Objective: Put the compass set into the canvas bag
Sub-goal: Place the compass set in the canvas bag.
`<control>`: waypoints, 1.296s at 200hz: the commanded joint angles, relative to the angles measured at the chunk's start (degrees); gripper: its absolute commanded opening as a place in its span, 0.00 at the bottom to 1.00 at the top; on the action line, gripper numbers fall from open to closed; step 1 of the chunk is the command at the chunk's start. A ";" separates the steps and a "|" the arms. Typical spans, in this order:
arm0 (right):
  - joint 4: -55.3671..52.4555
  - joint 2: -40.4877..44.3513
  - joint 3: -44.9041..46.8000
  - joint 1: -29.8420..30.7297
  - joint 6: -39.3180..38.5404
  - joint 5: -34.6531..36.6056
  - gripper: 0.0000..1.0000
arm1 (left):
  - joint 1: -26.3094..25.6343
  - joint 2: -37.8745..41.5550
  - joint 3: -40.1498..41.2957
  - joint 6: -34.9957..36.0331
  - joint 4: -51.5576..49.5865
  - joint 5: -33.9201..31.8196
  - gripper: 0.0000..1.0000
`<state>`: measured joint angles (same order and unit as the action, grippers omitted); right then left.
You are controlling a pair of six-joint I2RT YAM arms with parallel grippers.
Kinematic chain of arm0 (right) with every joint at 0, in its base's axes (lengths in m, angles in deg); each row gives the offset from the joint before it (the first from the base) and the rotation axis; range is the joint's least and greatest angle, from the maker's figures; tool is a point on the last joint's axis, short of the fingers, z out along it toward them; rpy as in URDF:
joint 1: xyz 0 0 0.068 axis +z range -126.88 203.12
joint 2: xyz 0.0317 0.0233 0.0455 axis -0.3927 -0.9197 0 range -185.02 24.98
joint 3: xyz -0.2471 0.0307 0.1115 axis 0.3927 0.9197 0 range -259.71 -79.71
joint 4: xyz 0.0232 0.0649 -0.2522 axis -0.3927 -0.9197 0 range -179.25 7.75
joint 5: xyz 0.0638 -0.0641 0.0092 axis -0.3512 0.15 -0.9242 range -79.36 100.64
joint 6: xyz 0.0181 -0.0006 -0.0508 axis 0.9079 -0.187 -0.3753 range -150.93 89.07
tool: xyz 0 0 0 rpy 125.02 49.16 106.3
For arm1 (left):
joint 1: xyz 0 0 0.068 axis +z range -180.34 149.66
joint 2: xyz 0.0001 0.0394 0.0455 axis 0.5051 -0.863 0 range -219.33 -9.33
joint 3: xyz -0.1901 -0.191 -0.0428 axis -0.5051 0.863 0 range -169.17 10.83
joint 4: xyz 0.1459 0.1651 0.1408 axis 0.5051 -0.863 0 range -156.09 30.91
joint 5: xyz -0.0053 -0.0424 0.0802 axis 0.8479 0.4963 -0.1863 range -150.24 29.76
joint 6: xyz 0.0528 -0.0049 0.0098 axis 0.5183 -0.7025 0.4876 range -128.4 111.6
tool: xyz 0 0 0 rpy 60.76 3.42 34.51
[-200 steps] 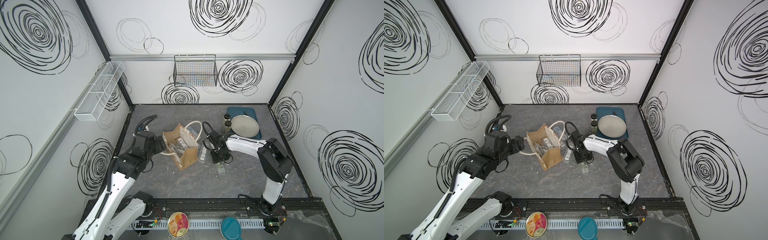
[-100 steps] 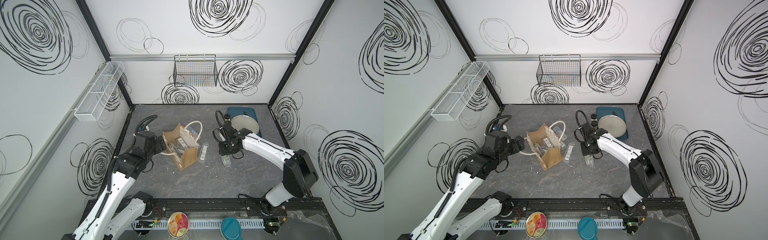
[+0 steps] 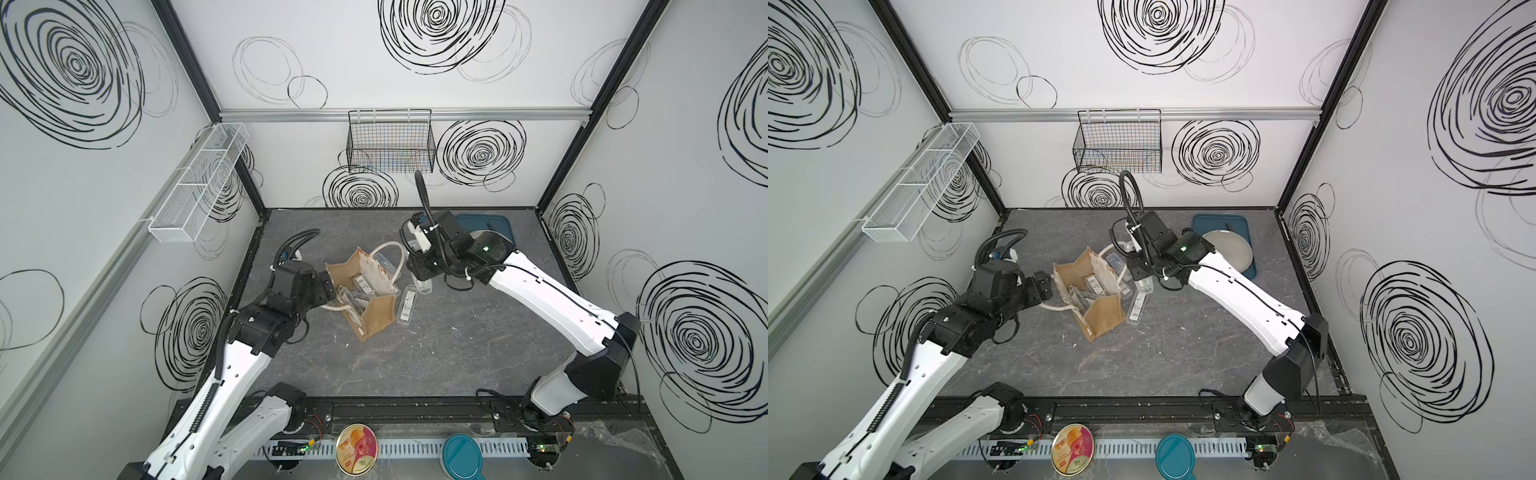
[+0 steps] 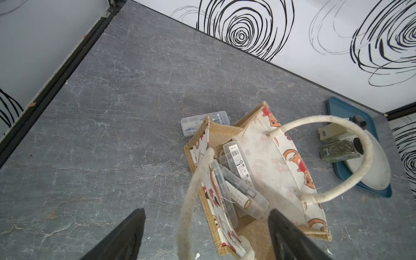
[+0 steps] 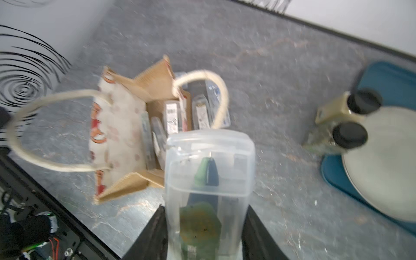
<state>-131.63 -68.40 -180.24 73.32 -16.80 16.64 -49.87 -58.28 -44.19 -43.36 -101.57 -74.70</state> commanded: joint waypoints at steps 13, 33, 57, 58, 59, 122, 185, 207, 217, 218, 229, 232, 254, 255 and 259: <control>0.08 -9.52 -10.38 4.33 -5.59 1.21 0.47 | -1.10 0.04 -0.87 -1.43 0.88 -1.05 0.89; 1.99 -15.01 -14.31 5.00 -8.48 0.69 0.47 | -1.40 0.73 -0.82 -1.51 0.39 -1.95 0.89; 4.32 -20.59 -16.54 5.01 -11.92 0.94 0.47 | -1.43 1.53 -0.62 -1.52 -0.40 -2.66 0.89; 4.44 -20.73 -16.54 5.05 -12.06 0.90 0.47 | -1.41 1.55 -0.61 -1.52 -0.45 -2.67 0.89; 4.55 -20.94 -16.54 5.07 -12.17 0.88 0.47 | -1.40 1.56 -0.61 -1.51 -0.52 -2.72 0.89; 4.71 -29.38 -17.04 5.66 -14.38 0.54 0.47 | -1.39 2.37 0.07 -1.87 -1.35 -3.08 0.89; -0.45 -35.77 -20.13 6.71 -13.42 -1.97 0.50 | -1.44 3.07 0.66 -2.30 -1.91 -3.38 0.89; -2.46 -37.69 -23.39 6.68 -11.54 -1.26 0.55 | -1.39 2.98 0.71 -2.31 -2.02 -3.21 0.89; -3.80 -38.14 -25.79 6.71 -10.70 -0.87 0.61 | -1.42 3.07 0.66 -2.23 -2.12 -3.21 0.89; -3.84 -38.16 -26.04 6.69 -10.62 -0.80 0.62 | -1.41 3.11 0.69 -2.22 -2.15 -3.21 0.89; -5.02 -38.05 -28.31 6.68 -9.82 -0.08 0.67 | -1.39 3.29 0.62 -2.14 -2.12 -3.30 0.89; -5.35 -37.94 -28.86 6.67 -9.65 0.08 0.68 | -1.41 3.25 0.55 -2.13 -2.23 -3.30 0.89; -7.19 -35.57 -32.03 6.65 -7.96 0.58 0.74 | -1.41 3.36 0.19 -2.04 -2.43 -3.47 0.89; -7.20 -35.39 -32.11 6.66 -7.92 0.59 0.74 | -1.40 3.34 0.18 -2.04 -2.43 -3.47 0.89; -7.24 -34.63 -32.22 6.74 -7.69 0.59 0.75 | -1.41 3.47 0.06 -1.98 -2.39 -3.47 0.89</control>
<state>-135.46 -107.52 -208.55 79.79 -27.05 15.92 -50.98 -55.59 -44.13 -44.91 -102.82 -76.95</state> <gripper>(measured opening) 0.728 0.889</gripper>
